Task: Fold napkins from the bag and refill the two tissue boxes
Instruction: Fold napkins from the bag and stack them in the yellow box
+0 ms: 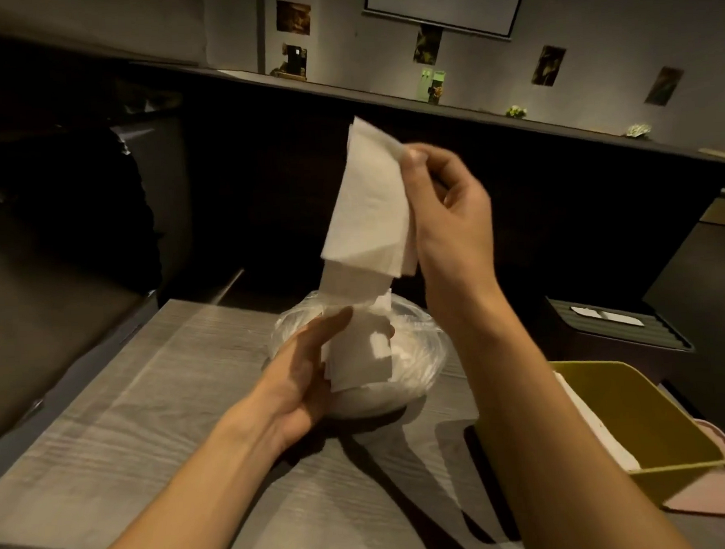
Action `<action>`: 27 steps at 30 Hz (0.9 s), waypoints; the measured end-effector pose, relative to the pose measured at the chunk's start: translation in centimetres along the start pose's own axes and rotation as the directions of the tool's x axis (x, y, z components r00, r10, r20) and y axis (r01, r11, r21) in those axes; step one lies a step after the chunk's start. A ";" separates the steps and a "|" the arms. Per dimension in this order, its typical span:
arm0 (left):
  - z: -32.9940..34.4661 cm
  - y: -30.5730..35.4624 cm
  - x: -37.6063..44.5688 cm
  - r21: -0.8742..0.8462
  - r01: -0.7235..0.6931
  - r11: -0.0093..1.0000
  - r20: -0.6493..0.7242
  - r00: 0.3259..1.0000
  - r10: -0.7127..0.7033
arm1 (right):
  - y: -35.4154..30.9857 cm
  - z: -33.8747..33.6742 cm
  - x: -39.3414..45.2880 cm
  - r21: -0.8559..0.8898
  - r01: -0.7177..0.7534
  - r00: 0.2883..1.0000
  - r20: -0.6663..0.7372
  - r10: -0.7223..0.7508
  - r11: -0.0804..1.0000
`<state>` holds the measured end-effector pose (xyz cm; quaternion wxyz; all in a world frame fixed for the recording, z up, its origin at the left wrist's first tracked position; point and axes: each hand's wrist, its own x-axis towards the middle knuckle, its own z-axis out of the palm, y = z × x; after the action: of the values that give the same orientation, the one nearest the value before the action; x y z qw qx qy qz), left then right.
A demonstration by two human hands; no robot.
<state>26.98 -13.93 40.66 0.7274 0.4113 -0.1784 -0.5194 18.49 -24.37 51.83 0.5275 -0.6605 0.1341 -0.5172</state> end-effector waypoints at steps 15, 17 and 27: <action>-0.7 0.1 0.1 -0.156 -0.009 0.988 0.038 0.999 0.015 | 7.5 -1.0 -6.9 -0.657 -0.013 0.999 -0.032 -0.011 0.754; -0.4 0.3 -0.3 -0.135 -0.010 0.991 0.067 0.998 0.019 | 8.0 -1.3 -6.9 -0.662 -0.041 0.998 -0.058 0.003 0.748; 0.9 -0.3 -2.4 -0.046 -0.212 0.976 -0.051 0.976 0.210 | 5.8 -2.4 -12.1 -0.206 -0.367 0.918 0.074 0.389 0.907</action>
<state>25.23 -12.14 41.36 0.7927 0.3829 -0.1910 -0.4343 13.46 -19.28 40.22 0.5598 -0.6970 0.2776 -0.3518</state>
